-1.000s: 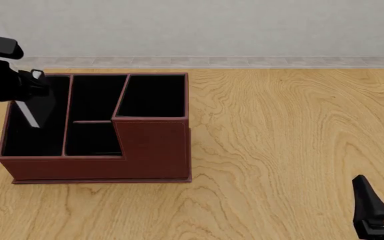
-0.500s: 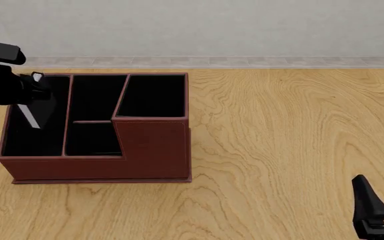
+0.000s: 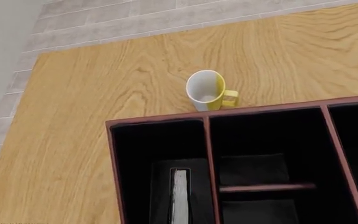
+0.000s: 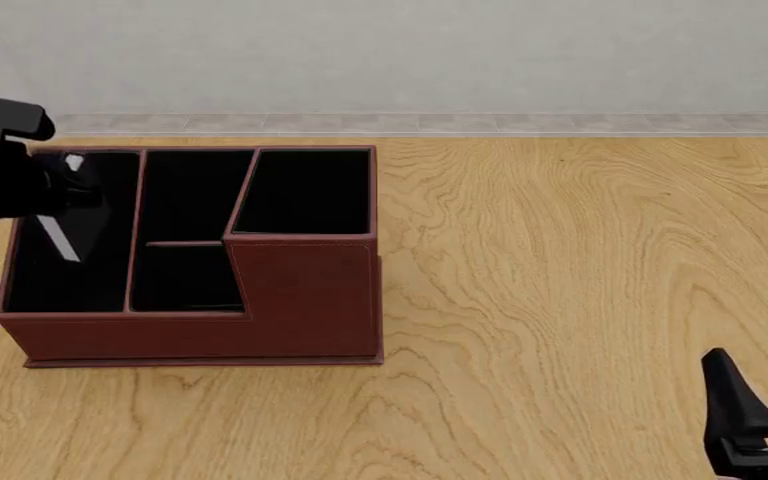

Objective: Pick up the book and place it in the left compartment of the caddy.

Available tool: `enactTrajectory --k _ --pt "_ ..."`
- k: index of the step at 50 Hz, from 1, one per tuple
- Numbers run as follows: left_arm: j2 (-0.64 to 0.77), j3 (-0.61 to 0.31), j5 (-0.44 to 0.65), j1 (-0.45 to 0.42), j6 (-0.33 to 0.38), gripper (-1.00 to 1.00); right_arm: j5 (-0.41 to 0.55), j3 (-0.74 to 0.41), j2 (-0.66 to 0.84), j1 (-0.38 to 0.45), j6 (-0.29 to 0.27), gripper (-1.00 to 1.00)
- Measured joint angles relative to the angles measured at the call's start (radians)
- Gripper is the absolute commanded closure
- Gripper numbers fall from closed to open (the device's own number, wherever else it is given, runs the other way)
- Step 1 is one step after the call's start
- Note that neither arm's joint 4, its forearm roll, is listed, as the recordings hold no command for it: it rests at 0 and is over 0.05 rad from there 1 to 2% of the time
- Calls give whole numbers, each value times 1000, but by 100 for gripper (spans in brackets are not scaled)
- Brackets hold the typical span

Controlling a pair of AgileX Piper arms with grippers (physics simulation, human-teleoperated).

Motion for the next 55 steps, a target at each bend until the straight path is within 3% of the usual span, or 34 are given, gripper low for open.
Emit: enactTrajectory --k 55 --pt "47 76 -110 33 7 100 3 0 -4 -2 0 -100"
